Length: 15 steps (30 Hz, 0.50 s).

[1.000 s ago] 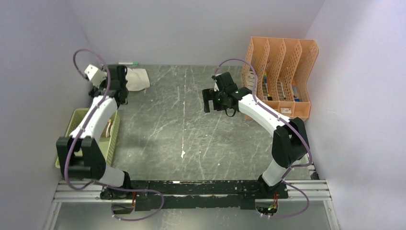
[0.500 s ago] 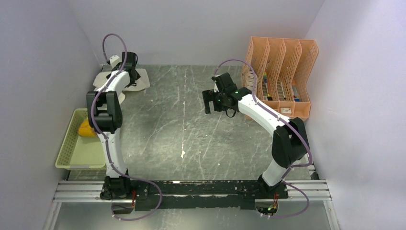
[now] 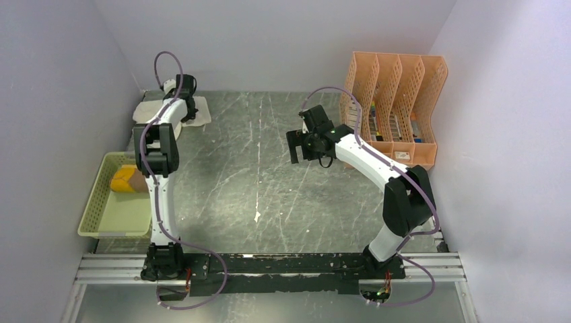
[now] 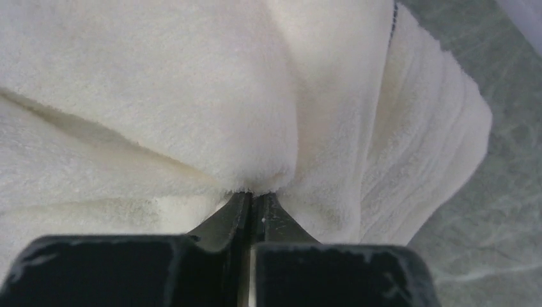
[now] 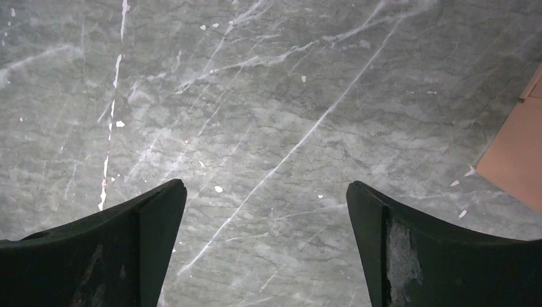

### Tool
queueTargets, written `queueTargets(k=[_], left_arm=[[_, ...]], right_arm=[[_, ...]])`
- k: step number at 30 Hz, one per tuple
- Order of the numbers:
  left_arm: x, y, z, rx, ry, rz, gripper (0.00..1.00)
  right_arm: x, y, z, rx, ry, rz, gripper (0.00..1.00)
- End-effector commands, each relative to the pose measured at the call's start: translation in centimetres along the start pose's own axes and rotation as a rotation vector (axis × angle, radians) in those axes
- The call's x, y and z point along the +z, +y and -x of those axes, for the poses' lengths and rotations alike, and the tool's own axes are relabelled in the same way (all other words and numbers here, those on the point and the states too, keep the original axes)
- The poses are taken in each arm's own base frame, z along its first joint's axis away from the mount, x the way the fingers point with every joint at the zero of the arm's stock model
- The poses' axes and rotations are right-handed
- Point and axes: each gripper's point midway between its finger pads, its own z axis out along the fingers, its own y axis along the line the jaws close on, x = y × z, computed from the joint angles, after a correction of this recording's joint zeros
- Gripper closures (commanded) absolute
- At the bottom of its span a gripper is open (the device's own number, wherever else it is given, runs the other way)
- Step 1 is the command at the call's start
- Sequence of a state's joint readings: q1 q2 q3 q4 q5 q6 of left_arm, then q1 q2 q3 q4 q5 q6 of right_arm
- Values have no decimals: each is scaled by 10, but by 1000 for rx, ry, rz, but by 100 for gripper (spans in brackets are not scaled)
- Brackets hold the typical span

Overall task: Roll the towels
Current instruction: Move the towel to the center of the board.

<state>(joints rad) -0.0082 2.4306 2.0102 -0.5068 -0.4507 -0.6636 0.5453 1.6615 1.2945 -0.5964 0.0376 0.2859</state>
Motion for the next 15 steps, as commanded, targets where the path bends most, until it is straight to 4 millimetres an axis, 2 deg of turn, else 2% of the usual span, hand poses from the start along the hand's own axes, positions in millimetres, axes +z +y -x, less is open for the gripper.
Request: queueTargets(k=[1,4,8,10,12,15], left_arm=[[-26,-30,-13,38,32,-122,93],[-60,-51,-17,105,-32,-144,93],[-134,-101,-24,156,-71,-296,93],[-171,-115,-31,177,-50,-384,93],[-204,-115,-41,207,-25,-459,93],[-241,-91,-61,259,13,-523,93]], right_arm=[[-1,2,-2,-13,3,12,0],[1,6,1,-7,-3,29,0],[3,8,4,-7,-4,32,0],[2,7,5,-6,-10,25,0],[-1,5,6,-6,-21,15,0],[-9,0,9,-11,-53,1,0]])
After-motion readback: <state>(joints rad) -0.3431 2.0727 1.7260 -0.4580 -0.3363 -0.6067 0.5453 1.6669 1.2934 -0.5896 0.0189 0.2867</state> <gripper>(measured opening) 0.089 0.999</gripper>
